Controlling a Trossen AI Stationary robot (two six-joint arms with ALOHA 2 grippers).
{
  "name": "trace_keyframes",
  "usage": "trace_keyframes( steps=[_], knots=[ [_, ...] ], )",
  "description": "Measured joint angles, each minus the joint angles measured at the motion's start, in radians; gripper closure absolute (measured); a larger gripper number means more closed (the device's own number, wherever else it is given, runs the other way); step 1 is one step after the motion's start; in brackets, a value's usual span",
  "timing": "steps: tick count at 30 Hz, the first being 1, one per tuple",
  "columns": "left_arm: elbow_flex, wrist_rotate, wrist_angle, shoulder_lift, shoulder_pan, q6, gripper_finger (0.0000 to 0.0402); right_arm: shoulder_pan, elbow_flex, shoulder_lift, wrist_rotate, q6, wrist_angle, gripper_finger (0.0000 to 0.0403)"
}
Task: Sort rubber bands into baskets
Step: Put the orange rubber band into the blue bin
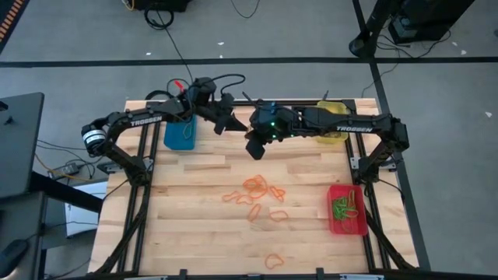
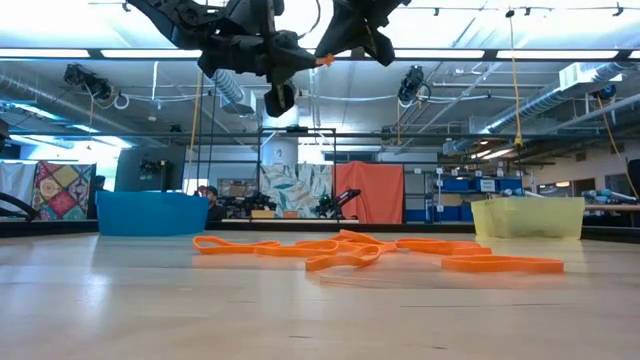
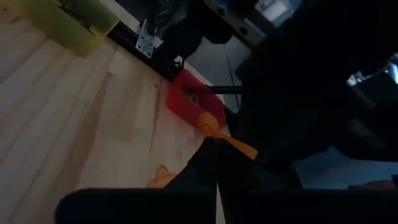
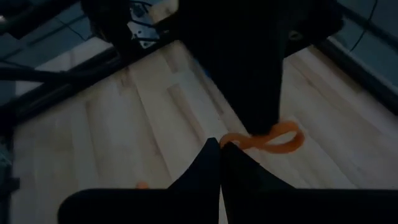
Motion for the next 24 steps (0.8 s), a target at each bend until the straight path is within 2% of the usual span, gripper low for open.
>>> trace_keyframes(
  steps=[3,5,10,16,20,24],
  knots=[
    [0.0,0.077,0.059,0.0,0.001,-0.024,0.0387,0.017,0.0,0.0,0.055,-0.083,-0.013,0.0395],
    [0.0,0.115,0.091,0.0,0.0,-0.035,0.0367,0.029,0.0,0.0,0.096,-0.156,-0.014,0.0395],
    [0.0,0.15,0.114,0.0,0.0,-0.044,0.0287,0.046,0.0,0.0,0.136,-0.269,-0.015,0.0395],
    [0.0,0.15,0.113,0.0,-0.001,-0.029,0.0202,0.046,0.0,0.0,0.139,-0.274,-0.015,0.0395],
    [0.0,0.142,0.105,0.0,0.0,-0.04,0.018,0.046,0.0,0.0,0.142,-0.293,-0.015,0.0394],
    [0.0,0.084,0.103,0.0,0.0,-0.037,0.0177,0.046,0.0,0.0,0.142,-0.348,-0.013,0.0394]
  ],
)
